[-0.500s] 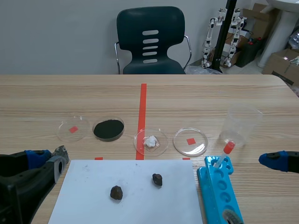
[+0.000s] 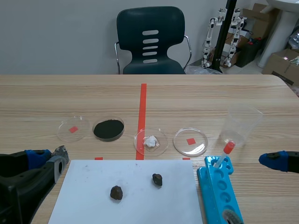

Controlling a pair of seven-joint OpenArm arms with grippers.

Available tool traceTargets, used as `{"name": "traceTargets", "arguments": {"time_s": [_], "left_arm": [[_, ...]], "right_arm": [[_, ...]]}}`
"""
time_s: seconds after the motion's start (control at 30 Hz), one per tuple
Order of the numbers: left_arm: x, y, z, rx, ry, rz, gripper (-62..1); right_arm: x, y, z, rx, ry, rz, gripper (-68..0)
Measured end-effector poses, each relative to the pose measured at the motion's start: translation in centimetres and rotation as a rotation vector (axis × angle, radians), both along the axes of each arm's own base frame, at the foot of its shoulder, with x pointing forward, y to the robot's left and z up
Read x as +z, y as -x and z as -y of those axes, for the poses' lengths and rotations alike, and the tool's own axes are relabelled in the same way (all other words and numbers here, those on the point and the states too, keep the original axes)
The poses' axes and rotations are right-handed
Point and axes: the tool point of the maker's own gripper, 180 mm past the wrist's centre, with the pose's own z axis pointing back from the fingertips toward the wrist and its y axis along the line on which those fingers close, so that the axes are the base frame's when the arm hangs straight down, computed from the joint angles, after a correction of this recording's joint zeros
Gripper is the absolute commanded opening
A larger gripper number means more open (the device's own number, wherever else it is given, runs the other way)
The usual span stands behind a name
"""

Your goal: Put the mineral in the empty petri dish

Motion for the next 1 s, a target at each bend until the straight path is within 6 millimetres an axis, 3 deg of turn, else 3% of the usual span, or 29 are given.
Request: {"name": "traceTargets", "arguments": {"time_s": [0.47,0.67,1.0], "left_arm": [[-0.2,0.1,0.0,-0.009,-0.025,-0.002,-48.3],[-2.8,-0.1,-0.7,-0.017,-0.122,-0.144,-48.3],[-5.2,-1.8,-2.5,0.069,-0.183,-0.287,-48.3]], "right_arm": [[0.0,0.0,0.0,0.0,0.0,0.0,-8.8],[0.0,0.0,0.0,0.0,0.0,0.0,-8.8],[0.0,0.0,0.0,0.0,0.0,0.0,-8.8]]}}
